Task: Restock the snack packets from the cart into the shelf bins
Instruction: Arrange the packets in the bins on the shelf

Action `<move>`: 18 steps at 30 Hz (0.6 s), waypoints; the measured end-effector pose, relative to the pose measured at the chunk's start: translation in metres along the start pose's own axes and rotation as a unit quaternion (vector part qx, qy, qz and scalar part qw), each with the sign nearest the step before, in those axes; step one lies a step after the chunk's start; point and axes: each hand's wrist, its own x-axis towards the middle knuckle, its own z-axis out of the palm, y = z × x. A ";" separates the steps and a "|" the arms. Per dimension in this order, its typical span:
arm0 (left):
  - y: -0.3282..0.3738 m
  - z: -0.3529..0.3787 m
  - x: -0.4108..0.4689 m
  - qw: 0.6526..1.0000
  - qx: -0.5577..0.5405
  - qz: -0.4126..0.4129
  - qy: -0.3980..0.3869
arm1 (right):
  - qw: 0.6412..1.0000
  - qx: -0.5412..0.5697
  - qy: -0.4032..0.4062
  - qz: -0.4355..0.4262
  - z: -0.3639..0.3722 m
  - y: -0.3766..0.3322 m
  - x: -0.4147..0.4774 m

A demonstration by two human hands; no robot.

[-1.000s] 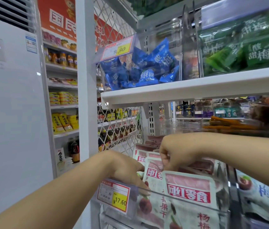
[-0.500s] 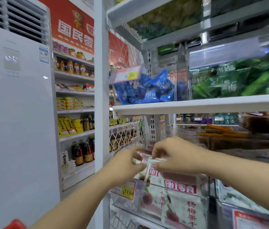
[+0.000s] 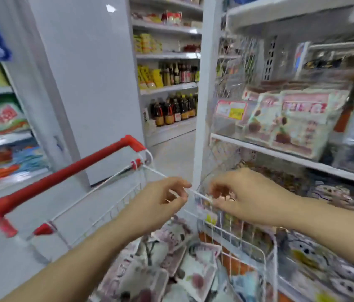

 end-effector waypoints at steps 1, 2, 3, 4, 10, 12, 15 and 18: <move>-0.010 0.003 -0.014 1.000 -0.004 -0.018 -0.005 | 1.000 0.022 -0.007 0.002 0.023 -0.002 -0.003; -0.020 0.007 -0.027 0.999 0.003 -0.033 -0.006 | 0.999 0.046 -0.017 0.009 0.043 -0.007 -0.005; -0.026 0.011 -0.039 0.999 0.014 -0.043 -0.003 | 0.997 0.069 -0.029 0.012 0.065 -0.009 -0.005; -0.033 0.014 -0.049 0.998 0.033 -0.054 0.001 | 0.995 0.087 -0.049 0.015 0.083 -0.013 -0.006; -0.052 0.022 -0.083 0.985 0.119 -0.115 0.051 | 0.952 0.252 -0.133 0.115 0.166 -0.027 -0.011; -0.051 0.019 -0.086 0.984 0.078 -0.121 0.107 | 0.929 0.316 -0.129 0.143 0.174 -0.037 -0.008; -0.050 0.017 -0.088 0.975 0.025 -0.127 0.178 | 0.921 0.342 -0.130 0.134 0.185 -0.055 0.004; -0.049 0.018 -0.090 0.968 -0.013 -0.128 0.213 | 0.927 0.324 -0.148 0.114 0.192 -0.078 0.011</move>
